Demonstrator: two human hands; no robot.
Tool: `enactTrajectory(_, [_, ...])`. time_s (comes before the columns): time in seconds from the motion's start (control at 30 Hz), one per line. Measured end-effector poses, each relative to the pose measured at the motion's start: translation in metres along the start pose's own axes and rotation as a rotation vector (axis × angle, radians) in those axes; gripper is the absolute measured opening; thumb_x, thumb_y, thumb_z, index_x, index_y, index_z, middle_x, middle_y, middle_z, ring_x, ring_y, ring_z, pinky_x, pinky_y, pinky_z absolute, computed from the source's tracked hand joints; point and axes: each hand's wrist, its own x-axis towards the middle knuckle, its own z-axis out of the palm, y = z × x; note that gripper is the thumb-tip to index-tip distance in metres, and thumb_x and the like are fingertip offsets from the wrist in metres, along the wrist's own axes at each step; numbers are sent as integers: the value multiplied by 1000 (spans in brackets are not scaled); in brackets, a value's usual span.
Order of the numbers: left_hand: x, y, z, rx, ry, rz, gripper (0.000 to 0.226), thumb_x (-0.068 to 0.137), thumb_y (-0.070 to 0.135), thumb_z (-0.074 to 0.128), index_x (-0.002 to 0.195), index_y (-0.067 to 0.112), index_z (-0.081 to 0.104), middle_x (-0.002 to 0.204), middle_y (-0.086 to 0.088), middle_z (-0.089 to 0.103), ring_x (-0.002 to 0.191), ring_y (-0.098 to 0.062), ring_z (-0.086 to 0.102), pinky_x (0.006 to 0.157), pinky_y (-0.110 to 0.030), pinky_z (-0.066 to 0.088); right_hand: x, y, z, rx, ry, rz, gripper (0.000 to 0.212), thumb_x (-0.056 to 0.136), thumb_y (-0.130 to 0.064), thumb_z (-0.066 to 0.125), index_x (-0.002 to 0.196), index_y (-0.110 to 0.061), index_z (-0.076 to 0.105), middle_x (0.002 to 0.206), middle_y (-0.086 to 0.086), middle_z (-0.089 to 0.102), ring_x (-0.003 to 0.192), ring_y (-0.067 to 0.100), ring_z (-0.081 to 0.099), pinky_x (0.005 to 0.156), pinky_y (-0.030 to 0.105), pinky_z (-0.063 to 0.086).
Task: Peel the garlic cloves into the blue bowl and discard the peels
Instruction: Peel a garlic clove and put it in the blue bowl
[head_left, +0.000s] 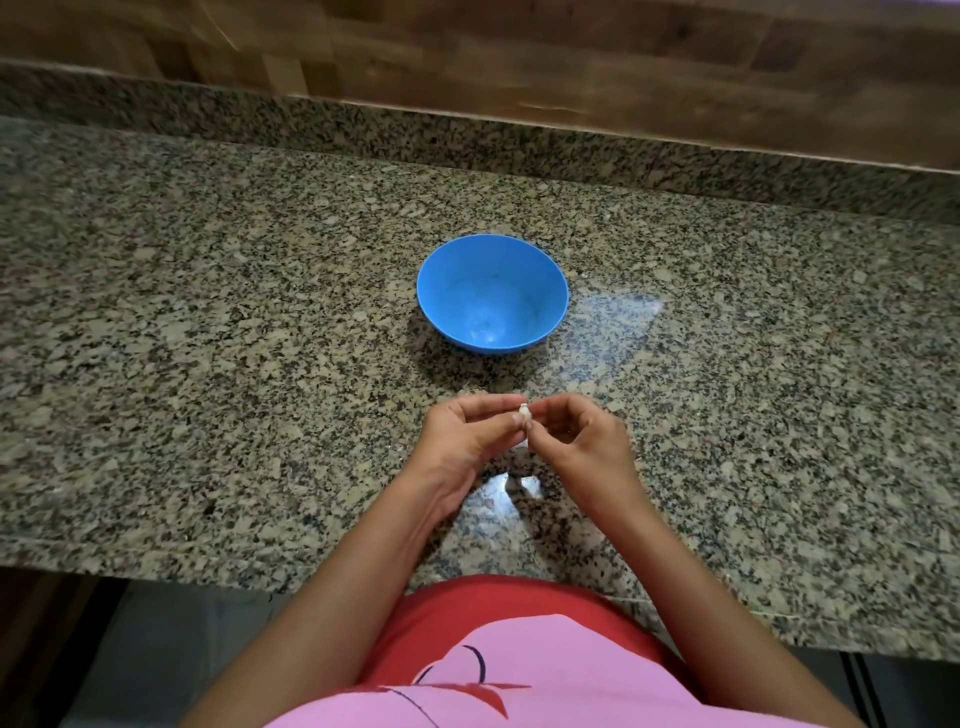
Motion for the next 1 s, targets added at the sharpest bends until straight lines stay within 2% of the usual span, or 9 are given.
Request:
enactTrajectory(0.07, [1,1,0,-25,-10,-20,15,75,-10,64,87,-1,68,80,-13,72,73,-19,70,74,-24,58,0,1,2,-92,14,-48,10,83,-11,69,89,-16,63,81,3,65,71,11,61,66,22,54])
enactTrajectory(0.17, [2,-1,-1,-46,-3,-32,24,64,-3,70,88,-2,68,92,-22,70,85,-29,70,84,-35,55,0,1,7,-155,29,-88,10,83,-11,67,89,-15,60,82,5,63,71,11,59,65,23,52])
enactTrajectory(0.23, [2,-3,-2,-46,15,-32,27,63,-1,70,90,-2,68,97,-24,69,89,-31,69,86,-36,55,1,0,7,-146,8,-71,11,84,-10,66,87,-17,58,82,4,62,70,10,58,64,21,52])
enactTrajectory(0.4, [1,-1,-4,-72,25,-54,22,72,-6,66,94,-5,67,95,-23,69,86,-28,68,79,-28,56,0,1,6,-11,-49,-48,15,86,-7,65,88,-20,58,82,2,63,69,7,58,62,14,49])
enactTrajectory(0.53, [1,0,-3,-41,29,-70,16,74,-7,65,89,-1,68,88,-16,72,81,-24,70,71,-24,58,-1,5,9,-162,-9,-127,11,85,-7,66,91,-13,59,83,2,60,70,6,56,63,13,47])
enactTrajectory(0.67, [2,-1,-3,-37,36,-72,14,75,-9,66,87,-2,68,85,-16,72,79,-23,71,71,-25,58,-1,8,13,-210,24,-174,12,83,-7,66,89,-11,58,80,-3,54,67,0,50,62,11,43])
enactTrajectory(0.77, [3,-2,-3,-25,38,-70,14,76,-11,64,87,-3,67,83,-17,71,76,-23,71,72,-27,59,-1,13,14,-152,20,-153,10,83,-7,65,89,-12,59,82,4,59,68,9,54,61,16,46])
enactTrajectory(0.87, [3,-3,-3,-26,39,-77,13,76,-11,63,88,-5,65,84,-18,69,72,-22,70,71,-25,58,-4,19,14,-64,8,-118,15,85,-8,64,89,-22,60,85,9,64,74,18,61,66,27,53])
enactTrajectory(1.0, [3,-3,-4,-82,58,-105,13,79,-11,61,90,-6,64,88,-19,67,71,-19,69,64,-19,57,-3,18,9,-16,-67,-100,27,88,-6,62,90,-32,58,92,5,66,83,19,65,75,26,55])
